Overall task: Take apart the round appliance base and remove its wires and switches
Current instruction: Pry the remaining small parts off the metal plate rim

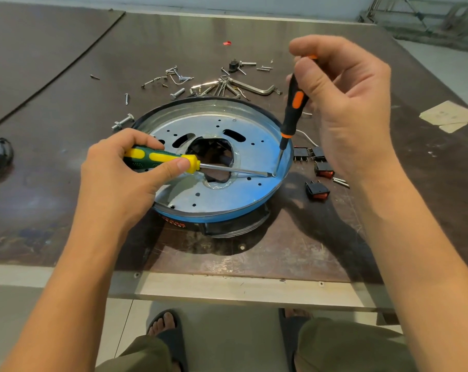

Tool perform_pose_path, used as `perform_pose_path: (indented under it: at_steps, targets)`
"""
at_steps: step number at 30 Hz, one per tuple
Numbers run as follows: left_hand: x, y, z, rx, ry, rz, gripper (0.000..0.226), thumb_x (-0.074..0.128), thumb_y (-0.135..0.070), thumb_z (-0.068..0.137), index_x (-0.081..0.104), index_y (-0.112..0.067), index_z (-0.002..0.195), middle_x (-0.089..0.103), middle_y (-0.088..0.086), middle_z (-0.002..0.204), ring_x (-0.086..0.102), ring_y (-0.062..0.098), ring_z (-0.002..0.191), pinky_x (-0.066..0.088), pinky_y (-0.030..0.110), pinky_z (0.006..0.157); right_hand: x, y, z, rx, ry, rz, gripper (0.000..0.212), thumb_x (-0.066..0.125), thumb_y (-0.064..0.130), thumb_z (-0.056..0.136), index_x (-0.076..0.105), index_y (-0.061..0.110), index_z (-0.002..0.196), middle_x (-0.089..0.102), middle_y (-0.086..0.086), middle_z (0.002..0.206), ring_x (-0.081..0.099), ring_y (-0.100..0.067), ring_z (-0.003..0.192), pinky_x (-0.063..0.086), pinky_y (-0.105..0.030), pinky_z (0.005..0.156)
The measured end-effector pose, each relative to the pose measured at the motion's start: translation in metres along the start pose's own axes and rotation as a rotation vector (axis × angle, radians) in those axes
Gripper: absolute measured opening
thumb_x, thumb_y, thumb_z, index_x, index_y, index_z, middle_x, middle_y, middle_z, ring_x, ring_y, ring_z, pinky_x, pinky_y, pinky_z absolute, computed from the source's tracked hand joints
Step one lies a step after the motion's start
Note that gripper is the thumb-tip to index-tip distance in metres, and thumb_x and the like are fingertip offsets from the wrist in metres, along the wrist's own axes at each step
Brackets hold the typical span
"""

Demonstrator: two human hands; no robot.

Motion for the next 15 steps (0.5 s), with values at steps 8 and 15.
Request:
perform_pose_path:
  at_steps: [8,15]
  targets:
    - [0.001,0.001,0.000,0.029,-0.004,0.008,0.041,0.084,-0.055,0.059,0.068,-0.031,0.088,0.065,-0.007,0.081,0.054,0.002,0.062,0.040,0.019,0.054,0.002,0.000,-0.002,0.128,-0.024,0.024,0.023,0.049,0.013,0.104,0.060,0.003,0.122,0.064,-0.015,0.105,0.065,-0.028,0.096,0.056,-0.046,0.084]
    - [-0.006,-0.010,0.002,0.196,-0.013,0.446,0.046,0.071,-0.072,0.061,0.066,-0.034,0.086,0.056,0.004,0.109,0.051,0.023,0.100,0.044,0.039,0.081,0.003,0.001,-0.003,0.059,0.038,-0.044,0.029,0.060,0.000,0.099,0.057,0.002,0.127,0.059,-0.020,0.107,0.062,-0.030,0.096,0.059,-0.043,0.090]
Point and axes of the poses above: each hand's wrist, its own z-axis towards the middle knuckle, its own x-axis out of the palm, y = z × x, the point moved 1 cm from there along z, towards the middle knuckle
